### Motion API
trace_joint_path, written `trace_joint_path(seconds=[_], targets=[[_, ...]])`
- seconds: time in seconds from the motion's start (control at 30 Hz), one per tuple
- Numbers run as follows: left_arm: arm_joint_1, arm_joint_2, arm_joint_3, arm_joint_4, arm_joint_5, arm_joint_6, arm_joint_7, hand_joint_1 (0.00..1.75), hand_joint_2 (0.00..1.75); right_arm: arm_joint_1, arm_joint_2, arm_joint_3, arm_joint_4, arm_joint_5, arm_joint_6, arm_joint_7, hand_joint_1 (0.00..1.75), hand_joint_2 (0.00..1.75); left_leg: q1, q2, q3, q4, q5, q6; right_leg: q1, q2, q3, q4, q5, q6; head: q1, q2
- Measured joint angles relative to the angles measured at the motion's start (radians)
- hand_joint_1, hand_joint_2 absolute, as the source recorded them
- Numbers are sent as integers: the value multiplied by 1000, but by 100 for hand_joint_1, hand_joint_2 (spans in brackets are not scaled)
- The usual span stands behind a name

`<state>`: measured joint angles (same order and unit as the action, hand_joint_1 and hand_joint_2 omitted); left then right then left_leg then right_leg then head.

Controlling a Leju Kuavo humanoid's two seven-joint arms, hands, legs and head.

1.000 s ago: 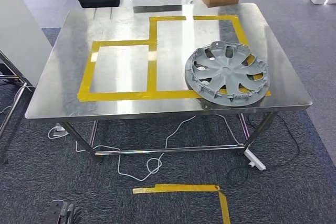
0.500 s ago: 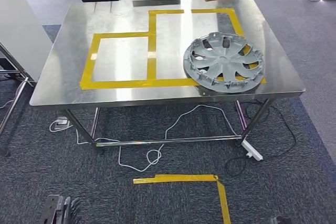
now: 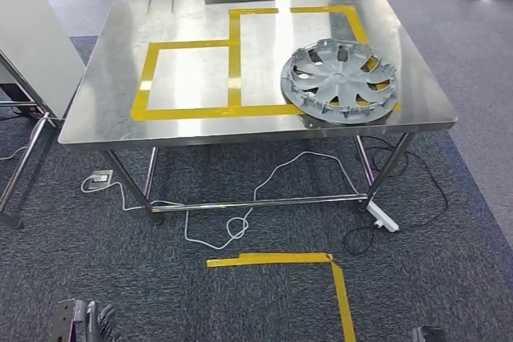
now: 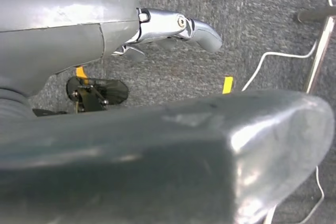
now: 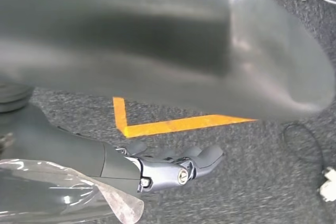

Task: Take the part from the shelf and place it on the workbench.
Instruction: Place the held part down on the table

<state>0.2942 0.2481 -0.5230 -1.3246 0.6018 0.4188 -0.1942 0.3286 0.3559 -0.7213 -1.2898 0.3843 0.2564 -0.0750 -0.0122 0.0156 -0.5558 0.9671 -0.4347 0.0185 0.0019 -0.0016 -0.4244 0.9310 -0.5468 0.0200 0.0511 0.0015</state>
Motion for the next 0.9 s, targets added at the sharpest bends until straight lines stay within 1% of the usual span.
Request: trace_joint_path(seconds=[0.03,0.07,0.1,0.13,0.2,0.23,0.27,0.3,0.33,0.37,0.4,0.43,0.47,0.5,0.53,0.57,0.6,0.63,0.67,0.7,0.73,0.77,0.8,0.83,0.87,0.9], targets=[[0,-2,3,1,-4,-2,0,0,0,-2,0,-3,7,-1,-3,1,0,0,1,-1,-3,2,3,-6,-1,-1,-9,0,6,-6,0,0],[1,-4,4,2,-9,-4,0,0,0,-6,0,-6,15,0,-6,1,0,0,2,-2,-8,9,-7,-12,-3,-2,-17,-1,13,-14,0,0],[1,-6,6,4,-12,-6,0,0,0,-10,-1,-9,23,3,-9,0,0,0,3,-4,-18,31,-33,-18,-5,-3,-25,-2,22,-23,-2,0],[1,-7,8,6,-14,-7,0,0,0,-15,-2,-11,31,7,-13,-1,0,0,5,-6,-33,72,-74,-24,-7,-5,-36,-3,32,-30,-4,0],[0,-10,11,12,-15,-11,0,0,0,-21,-3,-14,46,12,-20,-3,0,0,11,-7,-69,199,-168,-33,-5,-6,-60,1,49,-35,-8,0],[-1,-11,13,15,-15,-13,0,0,0,-24,-4,-15,54,14,-22,-5,0,0,13,-7,-78,255,-194,-36,-4,-6,-71,5,57,-35,-8,0],[-1,-12,15,19,-15,-15,0,0,0,-27,-4,-16,62,16,-25,-7,0,0,15,-7,-76,286,-199,-38,-3,-6,-84,11,65,-34,-8,0],[-2,-13,17,22,-15,-17,0,0,0,-30,-5,-17,71,18,-30,-13,0,0,17,-7,-56,277,-182,-39,-3,-6,-98,19,71,-33,-8,0],[-3,-14,19,25,-15,-20,0,0,0,-32,-6,-19,80,21,-35,-22,0,0,18,-7,-19,233,-153,-38,-3,-5,-111,28,77,-30,-8,0],[-4,-15,21,27,-15,-21,0,0,0,-35,-7,-20,90,23,-40,-31,0,0,19,-8,28,164,-127,-35,-3,-5,-125,37,82,-27,-8,0],[-6,-16,22,29,-15,-23,-1,0,0,-37,-8,-21,99,25,-45,-41,0,0,18,-8,75,89,-113,-31,-1,-5,-139,46,86,-23,-8,0],[-7,-17,24,31,-15,-24,-1,0,0,-39,-10,-22,108,26,-48,-48,0,0,17,-10,107,36,-109,-26,-1,-5,-147,52,92,-18,-7,0],[-7,-18,25,32,-15,-25,-2,0,0,-41,-12,-23,116,27,-51,-53,0,0,15,-11,123,4,-111,-20,0,-5,-153,55,98,-12,-8,0],[-7,-18,25,34,-14,-26,-3,0,0,-43,-13,-25,124,28,-53,-57,0,0,12,-11,124,-6,-112,-14,0,-4,-156,56,105,-6,-8,0],[-6,-19,26,35,-14,-26,-4,0,0,-45,-15,-28,130,28,-55,-60,0,0,11,-11,117,-6,-105,-8,-1,-4,-157,55,112,1,-8,0],[-7,-21,26,36,-14,-26,-4,0,0,-46,-18,-31,136,29,-55,-63,0,0,12,-9,110,-8,-97,0,-2,-2,-161,58,111,8,-10,0],[-9,-22,27,37,-14,-26,-5,0,0,-47,-20,-34,142,30,-55,-65,0,0,13,-7,101,-10,-86,9,-3,-1,-171,72,91,14,-9,0],[-10,-23,28,38,-14,-27,-5,0,0,-48,-22,-37,147,31,-55,-66,0,0,15,-5,88,-13,-74,17,-3,0,-186,104,55,19,-8,0],[-10,-25,29,39,-14,-27,-6,0,0,-49,-23,-39,152,33,-55,-68,0,0,15,-3,75,-12,-63,23,-5,1,-205,156,4,22,-7,0],[-9,-26,31,40,-14,-27,-7,0,0,-51,-24,-40,157,35,-55,-70,0,0,14,-3,60,-11,-51,27,-6,1,-224,224,-47,26,-5,0],[-9,-27,31,42,-14,-28,-8,0,0,-53,-26,-40,163,37,-55,-72,0,0,13,-2,45,-10,-40,27,-6,0,-236,287,-80,29,-5,0],[-9,-28,32,44,-13,-29,-8,0,0,-56,-28,-41,168,39,-55,-74,0,0,12,-1,30,-9,-29,27,-7,0,-237,330,-90,31,-5,0],[-9,-28,32,45,-13,-30,-9,0,0,-59,-29,-42,173,40,-55,-76,0,0,11,0,15,-7,-19,26,-7,0,-222,338,-77,31,-5,0],[-9,-29,32,47,-12,-30,-10,0,0,-61,-31,-43,177,41,-55,-76,0,0,11,0,2,-5,-10,23,-7,0,-187,306,-49,30,-5,0],[-10,-29,32,48,-12,-30,-10,0,0,-64,-33,-44,180,42,-55,-77,0,0,11,0,-11,-2,-1,21,-7,0,-136,243,-18,28,-5,0],[-10,-30,32,49,-11,-31,-10,0,0,-66,-35,-44,183,42,-55,-78,0,0,10,0,-21,2,7,17,-6,0,-78,164,-3,25,-5,0]])
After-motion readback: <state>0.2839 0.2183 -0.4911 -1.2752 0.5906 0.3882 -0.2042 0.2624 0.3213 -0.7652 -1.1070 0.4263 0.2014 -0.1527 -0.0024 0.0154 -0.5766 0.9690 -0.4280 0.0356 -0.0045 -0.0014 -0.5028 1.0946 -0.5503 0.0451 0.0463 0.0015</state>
